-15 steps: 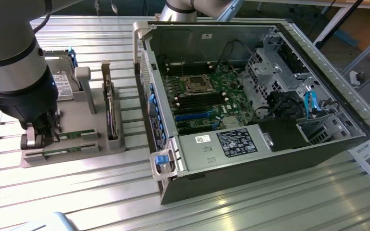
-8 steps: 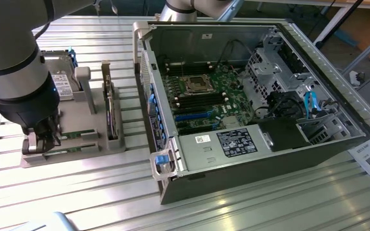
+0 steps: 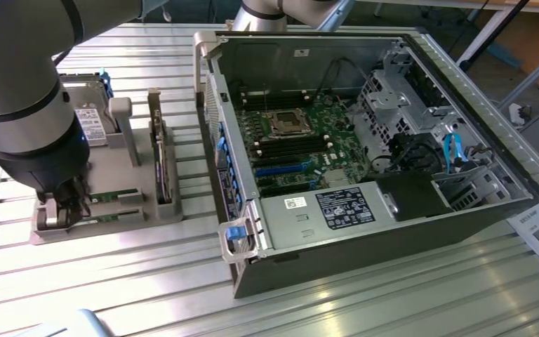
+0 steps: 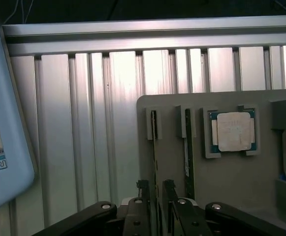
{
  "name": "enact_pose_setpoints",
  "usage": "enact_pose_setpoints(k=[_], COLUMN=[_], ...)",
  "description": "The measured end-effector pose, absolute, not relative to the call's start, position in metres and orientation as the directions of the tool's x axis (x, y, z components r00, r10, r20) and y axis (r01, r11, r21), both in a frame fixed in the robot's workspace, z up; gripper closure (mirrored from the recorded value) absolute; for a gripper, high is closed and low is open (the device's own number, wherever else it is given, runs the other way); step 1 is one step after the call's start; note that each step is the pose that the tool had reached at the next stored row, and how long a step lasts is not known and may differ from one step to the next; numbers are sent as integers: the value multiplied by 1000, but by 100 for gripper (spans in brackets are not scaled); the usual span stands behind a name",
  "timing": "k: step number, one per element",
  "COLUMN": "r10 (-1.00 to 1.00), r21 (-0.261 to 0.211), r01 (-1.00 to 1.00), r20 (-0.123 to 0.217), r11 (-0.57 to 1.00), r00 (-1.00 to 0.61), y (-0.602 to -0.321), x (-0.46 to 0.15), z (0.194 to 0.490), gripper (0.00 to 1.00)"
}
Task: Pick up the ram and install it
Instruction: 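Pick up the ram and move it above insertion slot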
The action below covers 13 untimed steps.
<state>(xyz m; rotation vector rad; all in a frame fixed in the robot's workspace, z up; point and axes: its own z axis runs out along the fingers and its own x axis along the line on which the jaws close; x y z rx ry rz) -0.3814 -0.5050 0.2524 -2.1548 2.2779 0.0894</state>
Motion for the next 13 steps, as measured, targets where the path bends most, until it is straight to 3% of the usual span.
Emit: enact_pose_setpoints(k=[13], r10=[-998], r21=[37], r01=[-998], r20=[-43], r11=[55], r00=[-56], y=[-505], x=[-381], z=[229], gripper=[75])
